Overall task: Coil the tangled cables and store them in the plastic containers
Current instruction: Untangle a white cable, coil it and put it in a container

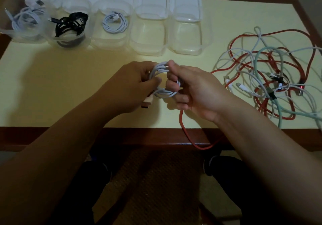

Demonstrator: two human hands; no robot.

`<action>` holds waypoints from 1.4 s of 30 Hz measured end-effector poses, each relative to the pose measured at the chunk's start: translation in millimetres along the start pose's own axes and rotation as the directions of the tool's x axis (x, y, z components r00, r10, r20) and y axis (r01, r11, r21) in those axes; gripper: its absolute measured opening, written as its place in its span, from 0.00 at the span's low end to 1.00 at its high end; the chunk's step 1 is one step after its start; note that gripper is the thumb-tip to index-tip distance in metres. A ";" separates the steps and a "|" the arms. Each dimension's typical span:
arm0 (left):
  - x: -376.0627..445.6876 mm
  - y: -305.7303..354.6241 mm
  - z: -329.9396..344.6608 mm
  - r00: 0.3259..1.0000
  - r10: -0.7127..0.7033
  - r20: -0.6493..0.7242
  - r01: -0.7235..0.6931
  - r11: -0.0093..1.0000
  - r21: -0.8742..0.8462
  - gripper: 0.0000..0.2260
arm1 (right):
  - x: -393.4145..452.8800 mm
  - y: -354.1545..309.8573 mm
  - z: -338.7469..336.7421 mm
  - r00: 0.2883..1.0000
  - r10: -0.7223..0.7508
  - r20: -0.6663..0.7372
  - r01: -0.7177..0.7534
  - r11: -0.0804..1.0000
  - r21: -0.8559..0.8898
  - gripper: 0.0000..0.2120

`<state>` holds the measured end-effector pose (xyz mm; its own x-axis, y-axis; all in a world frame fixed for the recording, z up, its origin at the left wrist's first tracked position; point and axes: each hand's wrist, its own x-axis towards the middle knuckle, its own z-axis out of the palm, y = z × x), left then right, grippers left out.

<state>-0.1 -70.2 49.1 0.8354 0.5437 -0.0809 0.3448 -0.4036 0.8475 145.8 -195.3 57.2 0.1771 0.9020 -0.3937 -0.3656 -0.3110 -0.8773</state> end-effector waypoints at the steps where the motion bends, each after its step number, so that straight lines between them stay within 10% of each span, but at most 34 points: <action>1: -0.3 0.3 -0.8 1.000 0.021 -0.007 -0.020 0.999 0.028 0.09 | -0.2 -0.5 -0.2 1.000 0.005 0.003 -0.005 1.000 0.002 0.17; 9: 1.1 6.3 -3.3 1.000 -0.018 0.004 0.018 0.999 -0.031 0.08 | 0.1 -4.9 -0.8 0.999 0.053 0.009 -0.054 0.997 0.062 0.18; 14: -1.4 11.6 -0.3 0.914 -0.365 0.180 0.397 0.895 -0.205 0.26 | 4.3 -0.7 1.3 0.981 -0.077 -0.176 0.058 0.992 -0.113 0.19; 20: -4.2 14.3 -3.5 0.928 -0.234 0.291 0.313 0.912 -0.264 0.17 | 7.2 0.2 1.5 0.955 -0.166 -0.245 0.131 0.980 -0.153 0.19; 34: 5.3 11.3 -10.7 0.944 -0.191 0.269 0.275 0.907 -0.319 0.15 | 7.7 -13.6 -12.9 0.973 0.014 -0.232 0.087 0.902 0.422 0.19; 38: 8.0 7.5 3.6 0.919 -0.342 0.196 0.392 0.744 -0.541 0.10 | 7.2 -11.0 -9.4 0.982 -0.035 -0.185 0.127 0.849 0.513 0.20; 42: 10.1 11.2 15.8 0.849 -0.412 0.331 0.486 0.366 -0.794 0.06 | 6.4 -9.2 -7.3 0.989 -0.047 -0.141 0.115 0.843 0.526 0.20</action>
<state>18.9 -80.8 49.5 0.7091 0.3846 -0.5909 0.1926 0.7006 0.6871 157.0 -188.8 60.8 0.3212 0.8645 -0.3867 -0.7683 -0.0009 -0.6401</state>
